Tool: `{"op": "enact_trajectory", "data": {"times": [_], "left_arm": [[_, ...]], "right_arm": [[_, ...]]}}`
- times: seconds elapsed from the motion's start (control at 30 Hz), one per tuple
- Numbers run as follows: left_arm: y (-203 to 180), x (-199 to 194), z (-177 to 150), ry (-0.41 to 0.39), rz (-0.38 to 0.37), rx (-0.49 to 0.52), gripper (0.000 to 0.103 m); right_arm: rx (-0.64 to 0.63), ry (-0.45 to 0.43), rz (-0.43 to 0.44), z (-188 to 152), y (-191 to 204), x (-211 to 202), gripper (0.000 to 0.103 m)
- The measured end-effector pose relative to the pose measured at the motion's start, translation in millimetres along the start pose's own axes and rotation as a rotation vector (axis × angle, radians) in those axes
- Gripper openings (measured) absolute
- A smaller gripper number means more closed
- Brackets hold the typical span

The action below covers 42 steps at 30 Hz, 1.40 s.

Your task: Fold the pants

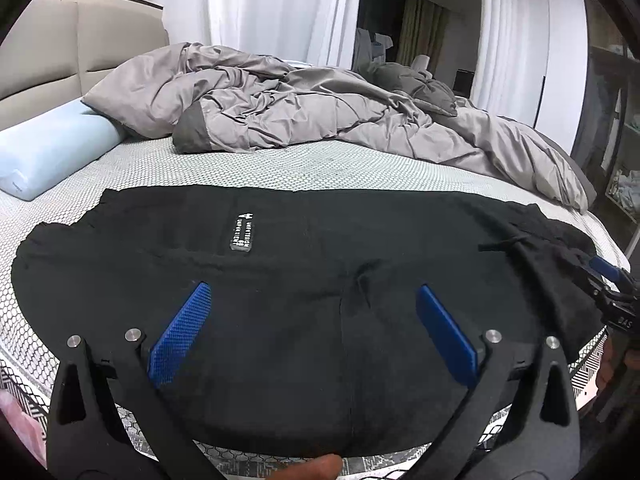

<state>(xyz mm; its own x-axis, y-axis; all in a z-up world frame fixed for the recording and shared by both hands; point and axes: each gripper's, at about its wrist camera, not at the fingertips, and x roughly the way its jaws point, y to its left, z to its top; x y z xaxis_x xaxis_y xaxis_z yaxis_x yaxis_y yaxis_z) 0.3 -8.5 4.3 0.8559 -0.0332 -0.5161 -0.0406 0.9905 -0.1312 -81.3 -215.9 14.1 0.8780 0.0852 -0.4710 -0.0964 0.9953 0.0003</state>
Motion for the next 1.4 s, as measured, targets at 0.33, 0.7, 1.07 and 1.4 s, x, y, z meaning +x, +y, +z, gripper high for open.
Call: {"op": "enact_trajectory", "data": {"times": [0.33, 0.7, 1.07, 1.4], "left_arm": [[-10.2, 0.9, -3.3, 0.045, -0.009, 0.031, 0.102], [25.7, -8.0, 14.5, 0.002, 0.067, -0.070, 0.102], [91.8, -31.0, 23.1, -0.012, 0.124, -0.191, 0.102], [200.3, -80.4, -7.0, 0.040, 0.258, -0.416, 0.102]], "right_arm": [[-0.005, 0.024, -0.004, -0.5, 1.4, 7.0, 0.103], [-0.047, 0.075, -0.048, -5.9, 0.8, 18.3, 0.103], [-0.107, 0.102, -0.059, 67.4, -22.3, -17.5, 0.103], [0.069, 0.064, -0.028, 53.2, -88.9, -42.7, 0.103]]}}
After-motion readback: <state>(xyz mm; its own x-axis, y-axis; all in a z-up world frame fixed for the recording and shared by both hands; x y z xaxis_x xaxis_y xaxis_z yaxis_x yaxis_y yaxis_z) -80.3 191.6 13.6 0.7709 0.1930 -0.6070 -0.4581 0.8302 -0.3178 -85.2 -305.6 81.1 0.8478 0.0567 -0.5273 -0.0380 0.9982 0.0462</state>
